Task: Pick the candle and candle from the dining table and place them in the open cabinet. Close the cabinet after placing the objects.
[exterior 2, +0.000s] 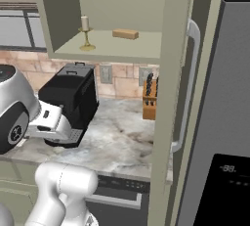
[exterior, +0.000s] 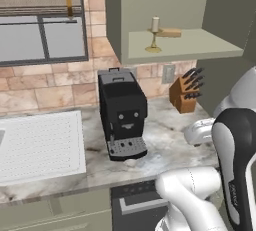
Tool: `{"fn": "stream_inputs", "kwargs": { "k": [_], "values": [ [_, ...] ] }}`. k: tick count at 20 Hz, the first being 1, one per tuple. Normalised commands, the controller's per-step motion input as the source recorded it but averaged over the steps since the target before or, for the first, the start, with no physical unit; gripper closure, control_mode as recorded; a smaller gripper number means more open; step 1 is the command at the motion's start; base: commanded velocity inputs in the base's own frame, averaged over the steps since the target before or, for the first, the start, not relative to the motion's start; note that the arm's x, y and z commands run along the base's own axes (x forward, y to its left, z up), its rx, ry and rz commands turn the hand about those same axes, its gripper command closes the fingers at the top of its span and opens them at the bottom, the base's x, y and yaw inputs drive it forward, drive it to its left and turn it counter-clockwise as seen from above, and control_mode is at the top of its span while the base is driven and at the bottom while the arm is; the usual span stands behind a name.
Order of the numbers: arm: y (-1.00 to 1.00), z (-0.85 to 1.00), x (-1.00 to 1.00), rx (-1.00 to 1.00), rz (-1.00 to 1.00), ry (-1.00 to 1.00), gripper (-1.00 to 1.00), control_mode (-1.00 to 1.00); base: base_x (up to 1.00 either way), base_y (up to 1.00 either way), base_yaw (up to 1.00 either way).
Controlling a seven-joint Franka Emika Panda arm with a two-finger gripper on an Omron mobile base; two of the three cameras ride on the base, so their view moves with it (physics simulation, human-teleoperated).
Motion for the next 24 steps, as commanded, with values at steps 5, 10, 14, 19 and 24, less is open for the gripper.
{"fn": "stream_inputs", "kwargs": {
  "k": [5,10,14,19,24],
  "values": [
    [0.0,0.0,0.0,0.0,0.0,0.0,-1.0,1.0,-1.0,0.48,0.01],
    [0.0,0.0,0.0,0.0,0.0,0.0,-1.0,1.0,-0.62,0.49,0.11],
    [0.0,0.0,0.0,0.0,0.0,0.0,-1.0,1.0,-0.02,0.41,0.68],
    [0.0,0.0,0.0,0.0,0.0,0.0,-1.0,1.0,0.31,0.49,0.85],
    [0.0,0.0,0.0,0.0,0.0,0.0,-1.0,1.0,0.4,0.35,0.8]
  ]
}}
